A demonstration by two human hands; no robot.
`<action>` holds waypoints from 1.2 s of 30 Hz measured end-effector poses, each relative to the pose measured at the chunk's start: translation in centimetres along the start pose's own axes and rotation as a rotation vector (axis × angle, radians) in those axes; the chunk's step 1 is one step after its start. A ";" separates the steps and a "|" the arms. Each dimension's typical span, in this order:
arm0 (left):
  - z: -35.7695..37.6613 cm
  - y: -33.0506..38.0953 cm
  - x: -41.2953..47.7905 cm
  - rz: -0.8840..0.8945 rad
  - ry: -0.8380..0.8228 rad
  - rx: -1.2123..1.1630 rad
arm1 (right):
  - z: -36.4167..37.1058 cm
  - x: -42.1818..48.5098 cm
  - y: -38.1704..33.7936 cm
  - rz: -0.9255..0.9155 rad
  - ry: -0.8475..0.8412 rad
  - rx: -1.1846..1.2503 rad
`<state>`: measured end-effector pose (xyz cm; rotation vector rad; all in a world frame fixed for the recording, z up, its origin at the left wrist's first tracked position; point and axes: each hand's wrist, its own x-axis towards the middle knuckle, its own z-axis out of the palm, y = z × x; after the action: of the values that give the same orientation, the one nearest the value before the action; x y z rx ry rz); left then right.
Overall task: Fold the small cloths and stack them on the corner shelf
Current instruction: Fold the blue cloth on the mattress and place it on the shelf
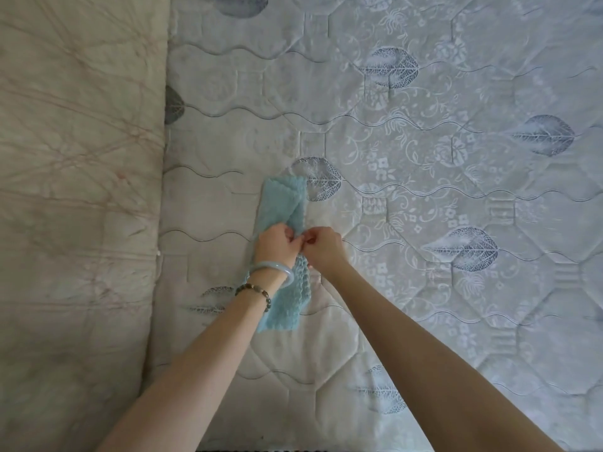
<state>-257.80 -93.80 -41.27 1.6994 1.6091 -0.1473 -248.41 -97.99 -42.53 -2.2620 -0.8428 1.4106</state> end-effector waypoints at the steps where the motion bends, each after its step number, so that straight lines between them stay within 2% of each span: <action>1: -0.4 0.1 0.0 0.014 -0.014 -0.026 | -0.3 -0.1 0.1 -0.007 -0.002 0.015; 5: -2.9 -1.1 -0.2 -0.006 0.059 -0.131 | -2.5 -0.4 1.0 -0.017 -0.005 0.132; 8: -5.4 -2.5 0.5 -0.126 0.183 -0.237 | -4.9 -0.5 2.2 0.033 0.095 0.320; 10: -7.0 -3.5 1.3 -0.166 0.228 -0.222 | -6.5 -0.4 2.9 0.082 0.156 0.411; 14: -8.4 -5.6 3.0 -0.215 0.289 -0.171 | -8.9 0.0 4.1 0.090 0.269 0.266; 19: -7.0 -6.3 3.5 -0.186 0.181 -0.155 | -9.8 0.8 4.9 0.087 0.300 0.101; 24: -5.6 -7.0 2.3 -0.244 0.011 -0.423 | -9.9 0.2 5.3 0.130 0.162 0.270; 28: -4.5 -9.4 0.1 -0.362 -0.197 -0.505 | -8.9 -1.4 6.4 0.160 0.084 0.417; 30: -4.3 -10.4 -0.8 -0.383 -0.290 -0.487 | -8.7 -2.4 7.0 0.103 -0.005 0.295; 33: -4.0 -11.4 -1.7 -0.319 -0.317 -0.384 | -8.7 -3.5 7.9 -0.049 -0.134 -0.113; 34: -4.1 -11.1 -2.2 -0.304 -0.302 -0.358 | -8.8 -3.8 8.1 -0.083 -0.125 -0.168; 36: -4.4 -10.7 -3.2 -0.277 -0.243 -0.426 | -9.2 -4.3 8.2 -0.105 -0.074 -0.078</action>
<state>-269.72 -94.88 -41.13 1.0904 1.5533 -0.1301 -239.14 -106.90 -40.13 -2.1983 -1.0413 1.4452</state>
